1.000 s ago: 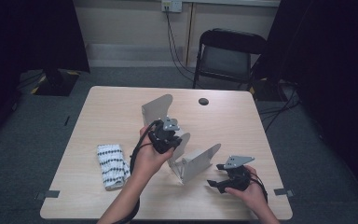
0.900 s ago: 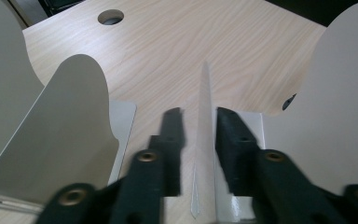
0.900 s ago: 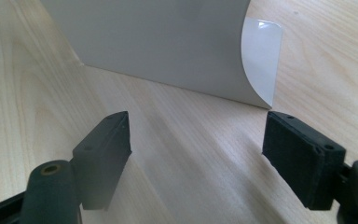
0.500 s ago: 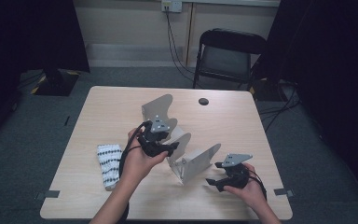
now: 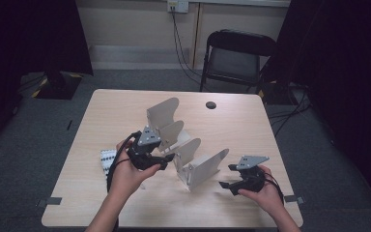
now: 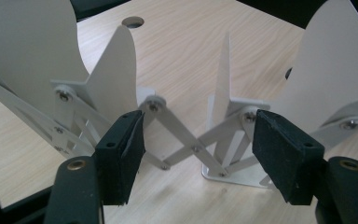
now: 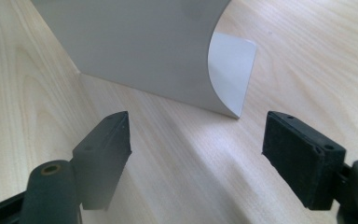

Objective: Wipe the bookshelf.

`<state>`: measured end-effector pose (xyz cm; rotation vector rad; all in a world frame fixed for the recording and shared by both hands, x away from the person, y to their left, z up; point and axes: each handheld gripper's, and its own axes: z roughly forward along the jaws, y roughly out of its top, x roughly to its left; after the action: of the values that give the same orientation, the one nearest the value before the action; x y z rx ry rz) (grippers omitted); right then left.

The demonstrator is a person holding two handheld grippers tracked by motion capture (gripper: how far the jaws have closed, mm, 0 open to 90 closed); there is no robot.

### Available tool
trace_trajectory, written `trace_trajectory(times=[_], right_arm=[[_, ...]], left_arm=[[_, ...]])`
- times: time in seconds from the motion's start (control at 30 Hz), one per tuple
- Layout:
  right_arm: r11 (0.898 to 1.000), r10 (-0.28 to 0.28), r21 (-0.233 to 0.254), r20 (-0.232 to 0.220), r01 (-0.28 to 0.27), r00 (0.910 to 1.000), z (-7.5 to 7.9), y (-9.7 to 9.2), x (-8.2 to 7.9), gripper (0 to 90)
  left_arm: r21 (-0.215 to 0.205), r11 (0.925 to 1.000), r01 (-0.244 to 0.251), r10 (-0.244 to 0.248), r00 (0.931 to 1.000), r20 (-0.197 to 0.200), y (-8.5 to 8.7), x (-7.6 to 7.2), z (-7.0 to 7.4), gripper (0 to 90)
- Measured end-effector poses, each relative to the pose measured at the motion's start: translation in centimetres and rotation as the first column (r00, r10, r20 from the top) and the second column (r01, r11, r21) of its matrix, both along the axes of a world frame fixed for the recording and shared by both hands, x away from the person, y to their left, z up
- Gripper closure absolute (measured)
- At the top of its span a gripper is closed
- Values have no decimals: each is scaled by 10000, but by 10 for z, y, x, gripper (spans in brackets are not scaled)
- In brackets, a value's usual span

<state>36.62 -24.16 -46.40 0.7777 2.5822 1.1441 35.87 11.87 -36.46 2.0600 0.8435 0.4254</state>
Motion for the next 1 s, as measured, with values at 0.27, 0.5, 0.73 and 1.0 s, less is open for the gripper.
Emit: trace_trajectory(times=[0.27,0.5,0.73,1.0], right_arm=[[9993,325,-200,153,-322,9994,13,-3,5,228],[9992,397,-50,254,-396,9989,23,-6,12,228],[9993,356,-124,326,-353,9988,32,-13,13,227],[9997,232,-106,534,-227,9983,54,-22,11,227]], left_arm=[[89,9995,-298,301,9990,-326,18,-8,-29,295],[229,9985,-495,509,9967,-640,29,-15,-53,266],[414,9980,-469,499,9960,-739,34,-20,-71,254],[402,9984,-385,418,9956,-842,34,-25,-79,246]])
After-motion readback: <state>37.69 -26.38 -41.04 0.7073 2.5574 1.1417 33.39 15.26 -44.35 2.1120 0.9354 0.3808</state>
